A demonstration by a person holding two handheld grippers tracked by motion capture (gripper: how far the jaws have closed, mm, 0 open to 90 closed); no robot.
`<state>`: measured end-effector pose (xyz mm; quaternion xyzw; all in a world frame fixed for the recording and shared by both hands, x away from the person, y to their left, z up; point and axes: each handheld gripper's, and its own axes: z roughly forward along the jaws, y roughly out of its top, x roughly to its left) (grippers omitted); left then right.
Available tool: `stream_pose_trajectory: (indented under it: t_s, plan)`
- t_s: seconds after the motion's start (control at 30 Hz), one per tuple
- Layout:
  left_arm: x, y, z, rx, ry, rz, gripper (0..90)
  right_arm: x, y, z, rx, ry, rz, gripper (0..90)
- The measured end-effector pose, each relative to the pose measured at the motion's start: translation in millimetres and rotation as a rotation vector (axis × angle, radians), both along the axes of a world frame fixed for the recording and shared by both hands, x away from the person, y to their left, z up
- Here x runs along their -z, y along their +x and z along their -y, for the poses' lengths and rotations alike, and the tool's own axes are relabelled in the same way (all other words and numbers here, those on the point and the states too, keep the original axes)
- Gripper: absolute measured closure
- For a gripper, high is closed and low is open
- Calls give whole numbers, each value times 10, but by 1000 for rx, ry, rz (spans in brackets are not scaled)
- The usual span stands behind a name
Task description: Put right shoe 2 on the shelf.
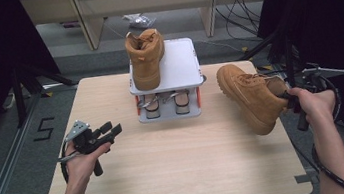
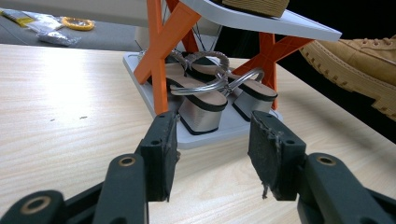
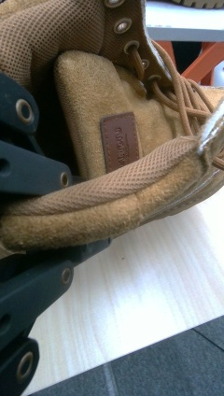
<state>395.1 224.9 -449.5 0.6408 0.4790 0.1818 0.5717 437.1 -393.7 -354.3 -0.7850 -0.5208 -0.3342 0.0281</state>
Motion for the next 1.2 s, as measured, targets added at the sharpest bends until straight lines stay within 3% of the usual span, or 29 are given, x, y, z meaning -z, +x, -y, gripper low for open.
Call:
stream_pose_trajectory:
  t_s: [0.3, 0.4, 0.43, 0.57, 1.2]
  plan:
    - [-2, -1, -11, -2, -4, 2, 515, -54, 98, -69, 1, 8, 4, 815]
    - [-2, -2, -18, -3, -2, 1, 517, -60, 126, -73, -14, 16, 41, 816]
    - [-2, -2, -19, -3, -3, 1, 517, -76, 136, -94, 3, -3, 30, 817]
    - [-1, 0, -23, -2, -1, 3, 519, -104, 182, -145, 12, 5, 17, 818]
    - [-1, -6, -33, -1, -5, 6, 523, -289, 340, -201, 33, 14, 62, 819]
